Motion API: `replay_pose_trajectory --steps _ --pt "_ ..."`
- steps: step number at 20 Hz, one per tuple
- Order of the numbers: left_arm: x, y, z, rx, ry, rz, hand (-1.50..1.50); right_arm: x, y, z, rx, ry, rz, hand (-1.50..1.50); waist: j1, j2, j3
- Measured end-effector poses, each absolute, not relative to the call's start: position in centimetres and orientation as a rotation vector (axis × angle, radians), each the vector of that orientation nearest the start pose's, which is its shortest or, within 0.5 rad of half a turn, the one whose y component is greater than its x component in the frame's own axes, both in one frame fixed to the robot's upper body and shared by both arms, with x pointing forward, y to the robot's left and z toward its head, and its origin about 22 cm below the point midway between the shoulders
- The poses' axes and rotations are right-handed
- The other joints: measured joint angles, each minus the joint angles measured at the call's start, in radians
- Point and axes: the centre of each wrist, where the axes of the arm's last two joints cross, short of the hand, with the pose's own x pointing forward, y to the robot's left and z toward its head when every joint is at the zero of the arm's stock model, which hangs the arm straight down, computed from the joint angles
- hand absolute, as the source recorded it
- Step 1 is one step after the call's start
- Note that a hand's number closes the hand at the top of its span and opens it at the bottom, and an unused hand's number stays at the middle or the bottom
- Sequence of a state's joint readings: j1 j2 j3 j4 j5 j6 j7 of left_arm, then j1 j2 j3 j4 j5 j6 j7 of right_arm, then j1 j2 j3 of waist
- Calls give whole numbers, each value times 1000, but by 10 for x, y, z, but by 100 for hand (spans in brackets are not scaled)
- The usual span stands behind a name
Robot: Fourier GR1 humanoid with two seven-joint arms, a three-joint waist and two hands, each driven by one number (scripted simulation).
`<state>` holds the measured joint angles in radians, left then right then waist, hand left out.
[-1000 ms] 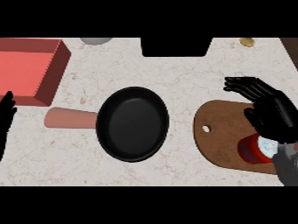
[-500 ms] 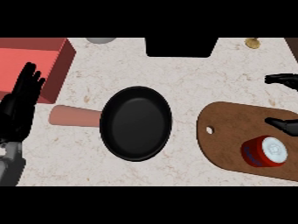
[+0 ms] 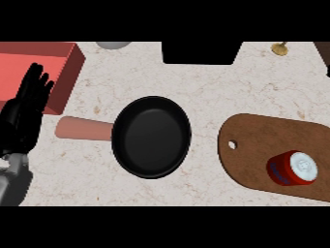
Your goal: Pick the can from the cutting board and place it in the pot
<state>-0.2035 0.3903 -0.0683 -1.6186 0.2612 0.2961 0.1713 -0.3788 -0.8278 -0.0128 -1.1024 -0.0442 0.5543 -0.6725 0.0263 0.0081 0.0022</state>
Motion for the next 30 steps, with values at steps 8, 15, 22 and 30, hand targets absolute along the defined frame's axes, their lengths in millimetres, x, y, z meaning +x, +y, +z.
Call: replay_pose_trajectory --steps 8,15,22,30 --pt "285 278 86 190 -1612 54 0 319 -392 162 -57 -1571 1415 -150 -10 -7 -3" --pt "283 284 84 198 -1612 62 0 305 -360 147 -49 -1387 1647 -150 -21 -8 -3" --pt "279 277 89 198 -1612 68 0 294 -344 128 -20 -1324 1690 -150 -24 -9 -2" --pt "279 279 86 197 -1609 71 0 288 -341 109 -93 -1259 1726 -150 -25 -8 -2"
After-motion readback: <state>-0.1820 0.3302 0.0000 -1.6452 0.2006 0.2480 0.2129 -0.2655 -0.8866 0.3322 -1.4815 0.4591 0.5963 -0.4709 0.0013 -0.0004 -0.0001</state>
